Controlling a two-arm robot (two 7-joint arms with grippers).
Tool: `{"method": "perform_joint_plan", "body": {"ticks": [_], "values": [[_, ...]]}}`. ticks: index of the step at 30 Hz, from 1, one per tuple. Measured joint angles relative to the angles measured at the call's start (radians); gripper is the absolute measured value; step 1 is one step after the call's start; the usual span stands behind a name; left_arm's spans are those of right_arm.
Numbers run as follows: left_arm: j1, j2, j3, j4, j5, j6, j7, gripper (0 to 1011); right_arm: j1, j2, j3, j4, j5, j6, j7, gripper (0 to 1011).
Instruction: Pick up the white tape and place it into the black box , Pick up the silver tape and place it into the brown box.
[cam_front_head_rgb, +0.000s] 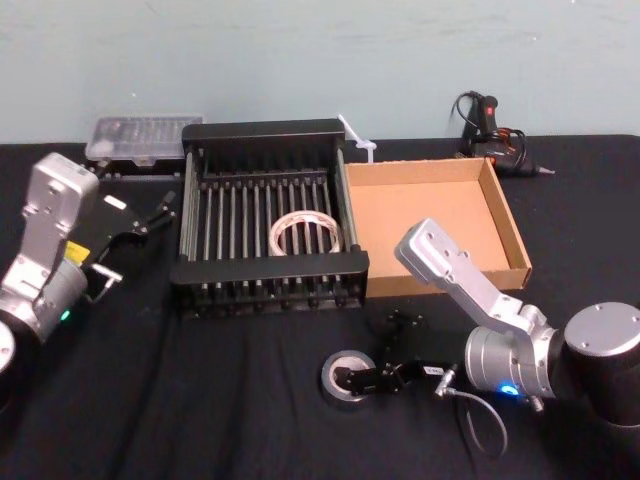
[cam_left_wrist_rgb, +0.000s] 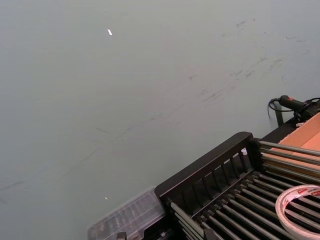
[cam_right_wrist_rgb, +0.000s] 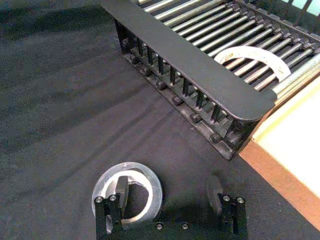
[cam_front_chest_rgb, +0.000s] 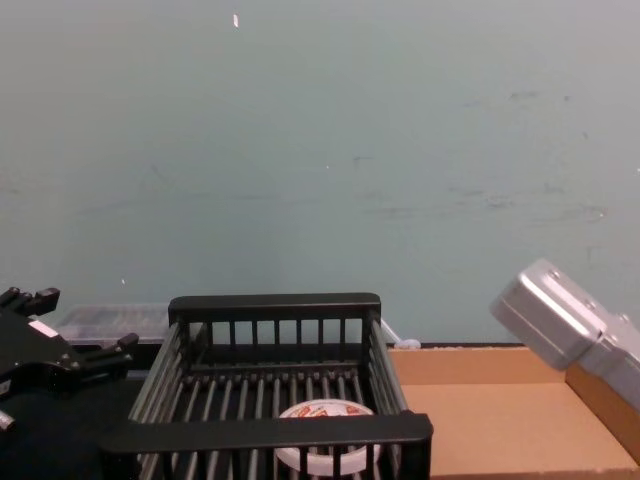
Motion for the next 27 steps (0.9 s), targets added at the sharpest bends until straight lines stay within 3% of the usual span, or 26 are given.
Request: {"method": "perform_joint_plan", "body": {"ticks": [3, 12, 14, 27], "values": [[0.000, 0.000, 0.000, 0.000, 0.000, 0.000, 0.000, 1001, 0.000, 0.000, 0.000, 0.000, 0.000, 0.000, 0.000, 997], [0.000, 0.000, 0.000, 0.000, 0.000, 0.000, 0.000, 1001, 0.000, 0.000, 0.000, -0.001, 0.001, 0.000, 0.000, 816], [0.000, 0.000, 0.000, 0.000, 0.000, 0.000, 0.000, 1001, 0.000, 0.000, 0.000, -0.001, 0.001, 0.000, 0.000, 705], [0.000, 0.000, 0.000, 0.000, 0.000, 0.000, 0.000, 1001, 0.000, 0.000, 0.000, -0.002, 0.002, 0.000, 0.000, 329]]}}
